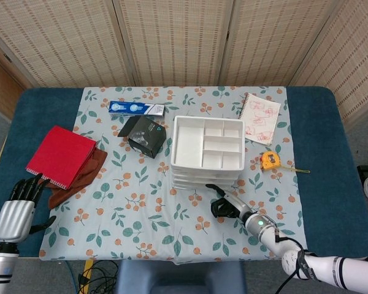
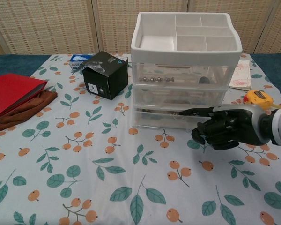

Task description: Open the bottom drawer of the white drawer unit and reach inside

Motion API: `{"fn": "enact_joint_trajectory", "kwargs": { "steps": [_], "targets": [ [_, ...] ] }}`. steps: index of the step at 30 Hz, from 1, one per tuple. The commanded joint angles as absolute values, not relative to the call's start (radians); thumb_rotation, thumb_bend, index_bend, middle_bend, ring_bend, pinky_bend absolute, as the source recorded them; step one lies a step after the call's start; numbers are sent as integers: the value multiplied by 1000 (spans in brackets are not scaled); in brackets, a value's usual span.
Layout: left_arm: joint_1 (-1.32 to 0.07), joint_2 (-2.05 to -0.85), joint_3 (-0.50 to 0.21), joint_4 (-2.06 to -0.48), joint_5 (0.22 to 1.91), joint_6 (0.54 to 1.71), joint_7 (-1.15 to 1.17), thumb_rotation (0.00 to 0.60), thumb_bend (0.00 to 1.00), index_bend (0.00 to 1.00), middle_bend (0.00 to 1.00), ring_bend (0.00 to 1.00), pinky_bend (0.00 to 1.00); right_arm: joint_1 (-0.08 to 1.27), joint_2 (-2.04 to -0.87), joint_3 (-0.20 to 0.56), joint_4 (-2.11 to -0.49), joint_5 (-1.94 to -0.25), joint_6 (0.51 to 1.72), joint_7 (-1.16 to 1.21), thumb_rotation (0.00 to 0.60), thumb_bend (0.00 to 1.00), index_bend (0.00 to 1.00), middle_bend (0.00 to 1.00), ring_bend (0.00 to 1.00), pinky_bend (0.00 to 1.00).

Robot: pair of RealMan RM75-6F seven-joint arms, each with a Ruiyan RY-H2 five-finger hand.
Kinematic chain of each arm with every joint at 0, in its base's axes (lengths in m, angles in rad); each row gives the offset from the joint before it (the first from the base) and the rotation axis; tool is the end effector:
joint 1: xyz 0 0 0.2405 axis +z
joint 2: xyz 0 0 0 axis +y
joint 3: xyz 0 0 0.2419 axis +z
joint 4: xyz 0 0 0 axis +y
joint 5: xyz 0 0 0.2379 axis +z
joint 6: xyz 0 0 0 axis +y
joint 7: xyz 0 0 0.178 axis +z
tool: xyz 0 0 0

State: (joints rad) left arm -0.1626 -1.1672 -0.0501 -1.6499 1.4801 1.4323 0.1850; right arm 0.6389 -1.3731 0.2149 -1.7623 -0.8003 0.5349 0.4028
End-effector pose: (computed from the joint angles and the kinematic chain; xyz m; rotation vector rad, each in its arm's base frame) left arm -0.2830 0.2375 0.1002 -1.4841 -0.8241 -0.8514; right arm -0.1512 -0.2967 -0.0801 1.3419 -2.3463 0.9034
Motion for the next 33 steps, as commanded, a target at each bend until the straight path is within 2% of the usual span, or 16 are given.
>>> {"fn": "enact_joint_trajectory", "kwargs": {
  "steps": [1, 11, 33],
  "targets": [
    [-163, -1168, -49, -1649, 1481, 1432, 185, 600, 176, 120, 58, 79, 77, 644, -1378, 212, -1755, -794, 535, 401, 600, 805, 0, 715, 1000, 992],
    [-158, -1169, -49, -1648, 1473, 1436, 185, 600, 176, 120, 58, 79, 77, 658, -1373, 198, -1747, -788, 513, 397, 600, 805, 7, 729, 1000, 992],
    [-162, -1167, -46, -1651, 1486, 1435, 184, 600, 176, 120, 58, 79, 77, 605, -1298, 147, -1861, -911, 483, 409, 600, 805, 57, 730, 1000, 992]
  ]
}}
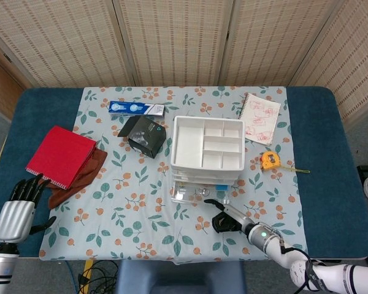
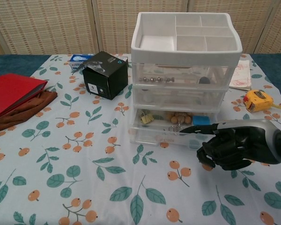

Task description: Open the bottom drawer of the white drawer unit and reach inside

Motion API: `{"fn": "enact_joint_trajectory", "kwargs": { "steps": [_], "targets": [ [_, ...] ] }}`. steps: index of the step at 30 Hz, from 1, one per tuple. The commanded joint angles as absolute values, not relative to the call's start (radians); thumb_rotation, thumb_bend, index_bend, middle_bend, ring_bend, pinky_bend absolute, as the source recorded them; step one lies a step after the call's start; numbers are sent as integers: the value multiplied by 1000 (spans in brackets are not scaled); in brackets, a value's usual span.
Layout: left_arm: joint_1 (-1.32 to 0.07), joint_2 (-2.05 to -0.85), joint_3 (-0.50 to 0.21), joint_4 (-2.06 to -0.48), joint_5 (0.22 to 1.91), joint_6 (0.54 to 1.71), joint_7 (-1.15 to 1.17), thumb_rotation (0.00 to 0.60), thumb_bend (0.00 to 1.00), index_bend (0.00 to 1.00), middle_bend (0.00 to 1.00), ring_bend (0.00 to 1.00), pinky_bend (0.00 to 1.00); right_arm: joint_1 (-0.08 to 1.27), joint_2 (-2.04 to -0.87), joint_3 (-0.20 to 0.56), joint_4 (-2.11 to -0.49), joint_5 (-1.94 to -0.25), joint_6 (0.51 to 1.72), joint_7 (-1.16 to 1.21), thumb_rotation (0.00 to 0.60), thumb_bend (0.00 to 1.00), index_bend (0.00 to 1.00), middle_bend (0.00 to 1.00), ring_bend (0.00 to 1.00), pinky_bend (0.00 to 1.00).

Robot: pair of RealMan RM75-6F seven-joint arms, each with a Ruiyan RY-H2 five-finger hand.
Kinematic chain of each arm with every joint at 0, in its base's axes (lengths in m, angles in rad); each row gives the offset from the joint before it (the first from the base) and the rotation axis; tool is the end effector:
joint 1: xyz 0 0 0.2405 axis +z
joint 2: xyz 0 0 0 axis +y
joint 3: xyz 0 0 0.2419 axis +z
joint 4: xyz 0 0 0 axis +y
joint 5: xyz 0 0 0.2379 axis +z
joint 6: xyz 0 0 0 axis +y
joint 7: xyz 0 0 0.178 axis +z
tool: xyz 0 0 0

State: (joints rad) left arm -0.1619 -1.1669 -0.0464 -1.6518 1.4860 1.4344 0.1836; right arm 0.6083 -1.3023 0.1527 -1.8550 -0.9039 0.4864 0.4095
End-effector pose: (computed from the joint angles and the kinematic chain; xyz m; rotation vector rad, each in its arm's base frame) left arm -0.2821 0.2363 0.0995 -1.4887 -0.8247 -0.8550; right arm -0.1542 -0.2591 -0.0773 1.4797 -2.3628 0.7892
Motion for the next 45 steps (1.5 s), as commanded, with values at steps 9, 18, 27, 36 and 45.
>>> {"fn": "enact_joint_trajectory", "kwargs": {
  "steps": [9, 18, 27, 36, 45],
  "targets": [
    [-158, -1165, -45, -1652, 1486, 1441, 185, 600, 177, 120, 58, 79, 77, 591, -1278, 117, -1897, -962, 466, 409, 600, 805, 59, 730, 1000, 992],
    [-155, -1165, -44, -1654, 1486, 1443, 186, 600, 177, 120, 58, 79, 77, 571, -1263, 107, -1921, -1010, 468, 424, 600, 805, 58, 730, 1000, 992],
    [-150, -1162, -42, -1656, 1487, 1450, 184, 600, 176, 120, 58, 79, 77, 568, -1258, 91, -1934, -1049, 453, 432, 600, 805, 58, 730, 1000, 992],
    [-150, -1161, -42, -1655, 1487, 1447, 180, 600, 177, 120, 58, 79, 77, 556, -1242, 98, -1932, -1080, 479, 446, 600, 805, 0, 720, 1000, 992],
    [-145, -1155, -43, -1660, 1496, 1460, 177, 600, 176, 120, 58, 79, 77, 600, -1134, 156, -1969, -1134, 452, 443, 600, 715, 0, 677, 952, 993]
  ]
}}
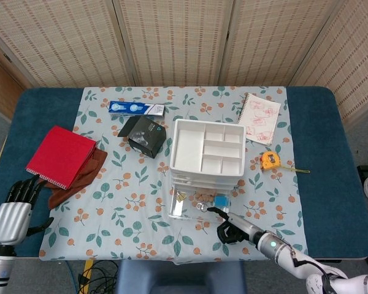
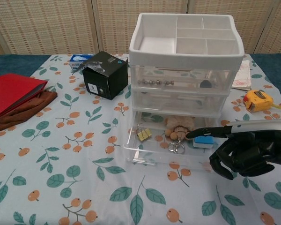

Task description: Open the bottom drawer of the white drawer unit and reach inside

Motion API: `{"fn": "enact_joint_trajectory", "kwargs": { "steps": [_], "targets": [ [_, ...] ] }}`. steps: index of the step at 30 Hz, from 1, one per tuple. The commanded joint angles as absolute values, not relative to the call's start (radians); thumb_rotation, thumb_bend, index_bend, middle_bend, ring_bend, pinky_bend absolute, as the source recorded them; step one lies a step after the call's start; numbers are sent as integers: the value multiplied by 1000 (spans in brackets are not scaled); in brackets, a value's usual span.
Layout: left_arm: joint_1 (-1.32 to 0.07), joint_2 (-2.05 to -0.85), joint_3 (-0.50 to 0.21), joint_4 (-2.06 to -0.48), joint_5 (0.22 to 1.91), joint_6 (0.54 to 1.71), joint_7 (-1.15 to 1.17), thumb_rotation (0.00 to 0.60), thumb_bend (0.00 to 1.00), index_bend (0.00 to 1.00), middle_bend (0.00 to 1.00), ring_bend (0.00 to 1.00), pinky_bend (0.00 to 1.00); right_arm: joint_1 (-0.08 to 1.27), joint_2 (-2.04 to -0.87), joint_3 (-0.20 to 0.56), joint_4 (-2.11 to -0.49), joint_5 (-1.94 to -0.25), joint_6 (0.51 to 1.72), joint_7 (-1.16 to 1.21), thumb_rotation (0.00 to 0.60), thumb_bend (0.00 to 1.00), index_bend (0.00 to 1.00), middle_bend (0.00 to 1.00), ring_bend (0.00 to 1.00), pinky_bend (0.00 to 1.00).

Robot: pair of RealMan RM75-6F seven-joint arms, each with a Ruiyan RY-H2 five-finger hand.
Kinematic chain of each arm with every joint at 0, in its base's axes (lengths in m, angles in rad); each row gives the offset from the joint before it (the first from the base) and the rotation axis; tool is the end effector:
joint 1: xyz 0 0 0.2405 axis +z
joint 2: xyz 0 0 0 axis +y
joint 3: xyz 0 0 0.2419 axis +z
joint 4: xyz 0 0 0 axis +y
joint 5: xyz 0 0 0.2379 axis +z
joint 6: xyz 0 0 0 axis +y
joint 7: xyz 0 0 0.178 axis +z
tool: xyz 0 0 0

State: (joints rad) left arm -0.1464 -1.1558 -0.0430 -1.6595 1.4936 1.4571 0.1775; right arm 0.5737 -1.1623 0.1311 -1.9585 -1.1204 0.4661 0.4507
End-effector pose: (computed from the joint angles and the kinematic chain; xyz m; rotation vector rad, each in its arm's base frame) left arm -0.2832 0.2310 0.1051 -1.4723 -0.8200 -0.8604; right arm -0.1526 -0.2429 -0.0479 1.6805 -2.2411 0.7706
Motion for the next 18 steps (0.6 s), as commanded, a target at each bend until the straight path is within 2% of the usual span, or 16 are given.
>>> {"fn": "enact_joint_trajectory", "kwargs": {
  "steps": [1, 4, 7, 12, 18],
  "targets": [
    [-145, -1154, -42, -1661, 1499, 1462, 176, 600, 176, 120, 58, 79, 77, 615, -1124, 168, -1970, -1133, 452, 432, 600, 663, 0, 674, 939, 995],
    [-142, -1152, -41, -1663, 1503, 1468, 174, 600, 177, 120, 58, 79, 77, 661, -1116, 187, -1967, -1102, 458, 394, 600, 455, 0, 670, 920, 1000],
    [-139, -1151, -41, -1663, 1505, 1472, 172, 600, 176, 120, 58, 79, 77, 723, -1133, 186, -1943, -1041, 474, 323, 600, 414, 0, 671, 921, 1000],
    [-135, -1149, -37, -1660, 1509, 1476, 168, 600, 177, 120, 58, 79, 77, 843, -1186, 143, -1911, -876, 511, 188, 600, 654, 0, 726, 991, 1000],
    [-133, -1150, -36, -1654, 1505, 1471, 163, 600, 176, 120, 58, 79, 77, 1020, -1227, 90, -1876, -620, 489, 113, 600, 803, 0, 755, 1000, 1000]
  ]
}}
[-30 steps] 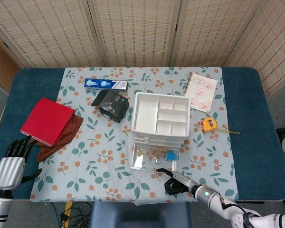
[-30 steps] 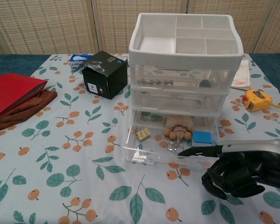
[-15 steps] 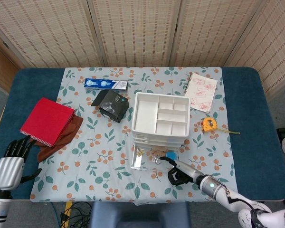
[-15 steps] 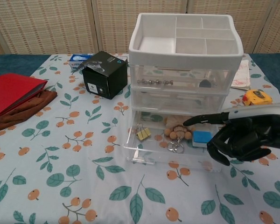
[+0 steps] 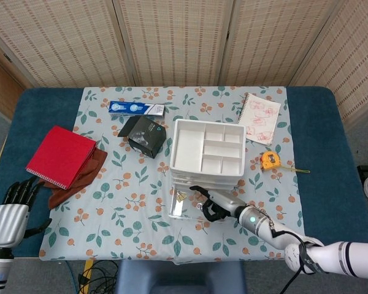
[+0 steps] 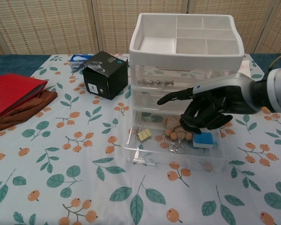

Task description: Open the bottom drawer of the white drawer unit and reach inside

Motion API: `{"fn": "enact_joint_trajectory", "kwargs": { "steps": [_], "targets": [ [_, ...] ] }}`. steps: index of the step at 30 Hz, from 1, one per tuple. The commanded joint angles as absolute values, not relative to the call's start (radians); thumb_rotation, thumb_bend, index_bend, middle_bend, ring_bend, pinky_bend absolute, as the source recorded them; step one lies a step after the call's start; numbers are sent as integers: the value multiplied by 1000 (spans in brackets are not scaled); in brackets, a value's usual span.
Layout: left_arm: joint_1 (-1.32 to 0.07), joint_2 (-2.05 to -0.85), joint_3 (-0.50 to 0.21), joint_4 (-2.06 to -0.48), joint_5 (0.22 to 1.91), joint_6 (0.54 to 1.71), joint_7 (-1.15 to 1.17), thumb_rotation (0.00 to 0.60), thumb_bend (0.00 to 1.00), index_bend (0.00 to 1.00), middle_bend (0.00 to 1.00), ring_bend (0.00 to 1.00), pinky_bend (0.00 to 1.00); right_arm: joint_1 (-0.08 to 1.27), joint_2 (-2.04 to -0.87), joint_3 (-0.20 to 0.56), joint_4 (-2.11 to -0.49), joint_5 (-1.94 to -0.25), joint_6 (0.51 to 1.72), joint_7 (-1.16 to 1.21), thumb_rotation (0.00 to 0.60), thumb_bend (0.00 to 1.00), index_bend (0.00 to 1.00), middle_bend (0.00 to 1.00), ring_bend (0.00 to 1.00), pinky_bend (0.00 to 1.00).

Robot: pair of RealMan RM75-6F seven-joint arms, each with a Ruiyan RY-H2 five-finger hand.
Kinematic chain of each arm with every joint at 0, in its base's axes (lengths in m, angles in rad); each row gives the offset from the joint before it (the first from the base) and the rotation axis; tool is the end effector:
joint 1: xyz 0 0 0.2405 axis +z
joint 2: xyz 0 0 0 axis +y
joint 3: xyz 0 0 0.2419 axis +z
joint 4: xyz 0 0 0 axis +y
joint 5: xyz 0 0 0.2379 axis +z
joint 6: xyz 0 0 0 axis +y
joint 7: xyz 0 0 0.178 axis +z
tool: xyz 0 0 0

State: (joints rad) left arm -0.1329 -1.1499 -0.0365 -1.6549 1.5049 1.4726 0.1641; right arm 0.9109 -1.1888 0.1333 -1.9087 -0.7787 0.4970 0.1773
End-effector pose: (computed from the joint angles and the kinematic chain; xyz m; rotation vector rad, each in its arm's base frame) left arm -0.2861 0.2259 0.1082 -1.4657 -0.8192 -0.8630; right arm -0.0948 -0.3036 -0.0501 1.9065 -1.9561 0.7560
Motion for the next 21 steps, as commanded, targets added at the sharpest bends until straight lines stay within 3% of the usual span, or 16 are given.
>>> {"fn": "enact_joint_trajectory", "kwargs": {
  "steps": [1, 9, 21],
  "targets": [
    [-134, -1150, -36, -1653, 1505, 1470, 163, 600, 176, 121, 58, 79, 77, 1043, -1229, 84, -1871, -587, 480, 111, 600, 814, 0, 754, 1000, 1000],
    [-133, -1155, -36, -1647, 1505, 1470, 160, 600, 176, 134, 58, 79, 77, 1190, -1253, 29, -1808, -396, 400, 145, 600, 873, 0, 749, 1000, 1000],
    [-135, -1155, -37, -1643, 1504, 1464, 160, 600, 176, 134, 58, 79, 77, 1264, -1313, -18, -1743, -358, 411, 155, 600, 873, 0, 748, 1000, 1000]
  ]
}}
